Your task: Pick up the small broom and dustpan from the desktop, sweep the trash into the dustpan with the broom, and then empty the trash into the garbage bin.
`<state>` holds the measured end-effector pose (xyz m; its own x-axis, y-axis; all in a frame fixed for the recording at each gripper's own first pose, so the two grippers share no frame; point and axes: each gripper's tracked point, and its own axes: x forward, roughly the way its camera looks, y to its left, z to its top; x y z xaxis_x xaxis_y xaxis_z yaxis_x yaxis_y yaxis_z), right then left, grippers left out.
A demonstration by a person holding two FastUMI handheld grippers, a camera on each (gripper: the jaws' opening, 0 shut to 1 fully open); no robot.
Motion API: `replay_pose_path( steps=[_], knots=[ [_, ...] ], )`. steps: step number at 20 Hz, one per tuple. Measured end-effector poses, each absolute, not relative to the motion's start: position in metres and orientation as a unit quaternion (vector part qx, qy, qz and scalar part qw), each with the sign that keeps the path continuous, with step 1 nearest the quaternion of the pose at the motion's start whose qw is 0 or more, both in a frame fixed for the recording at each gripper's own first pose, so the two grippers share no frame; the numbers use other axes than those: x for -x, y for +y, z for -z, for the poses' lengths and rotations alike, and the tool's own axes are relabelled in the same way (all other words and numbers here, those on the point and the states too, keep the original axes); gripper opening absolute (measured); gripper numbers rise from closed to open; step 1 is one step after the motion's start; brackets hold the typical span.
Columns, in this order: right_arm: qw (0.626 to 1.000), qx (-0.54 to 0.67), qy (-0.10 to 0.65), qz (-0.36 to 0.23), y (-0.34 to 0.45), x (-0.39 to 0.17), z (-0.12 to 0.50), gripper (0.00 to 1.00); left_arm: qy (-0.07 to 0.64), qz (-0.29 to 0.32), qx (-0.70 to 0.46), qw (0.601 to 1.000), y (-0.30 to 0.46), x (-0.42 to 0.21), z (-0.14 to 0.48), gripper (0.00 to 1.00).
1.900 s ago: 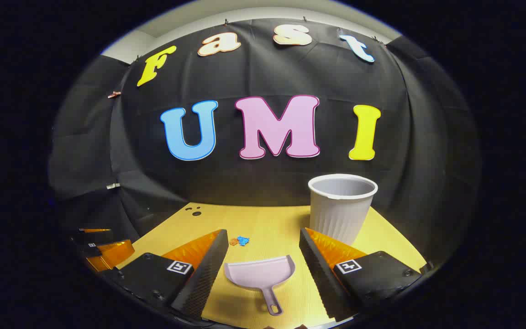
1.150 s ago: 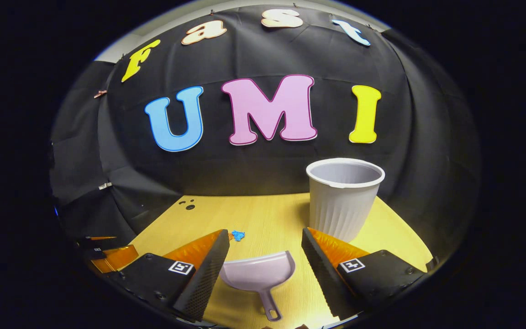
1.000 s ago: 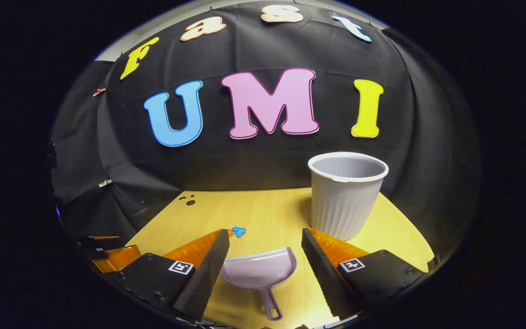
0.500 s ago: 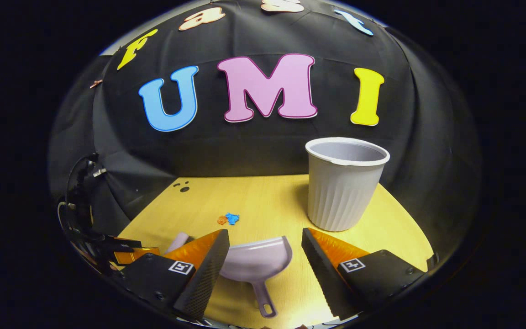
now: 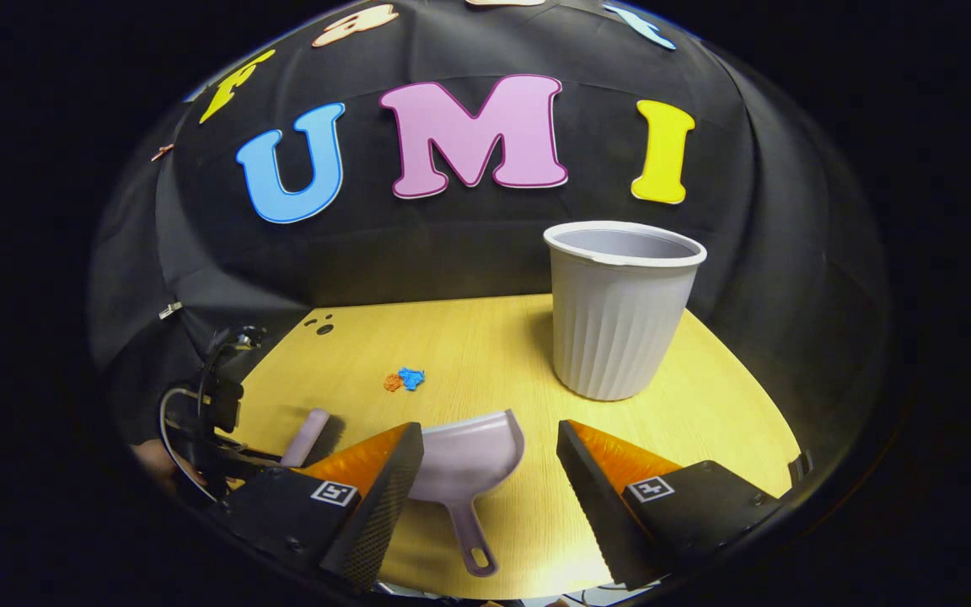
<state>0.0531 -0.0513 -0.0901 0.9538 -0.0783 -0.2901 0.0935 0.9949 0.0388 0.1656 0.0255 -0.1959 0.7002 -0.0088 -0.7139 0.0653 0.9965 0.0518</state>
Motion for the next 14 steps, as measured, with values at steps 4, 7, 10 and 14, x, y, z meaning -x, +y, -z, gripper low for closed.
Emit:
replay_pose_path(
  steps=[4,7,10,14],
  knots=[
    [0.986,-0.043,0.153,0.055,-0.057,-0.055,0.095,0.99,0.405,0.007,-0.049,0.913,0.027,-0.173,0.210,0.94],
    [0.986,-0.039,0.156,0.050,-0.054,-0.055,0.095,0.99,0.416,0.006,-0.057,0.907,0.028,-0.171,0.217,0.87],
    [0.985,-0.031,0.163,0.036,-0.044,-0.058,0.100,0.99,0.417,0.010,-0.065,0.906,0.028,-0.175,0.221,0.77],
    [0.984,-0.021,0.174,0.020,-0.032,-0.058,0.106,0.99,0.411,0.002,-0.059,0.910,0.030,-0.178,0.220,0.62]
  ],
)
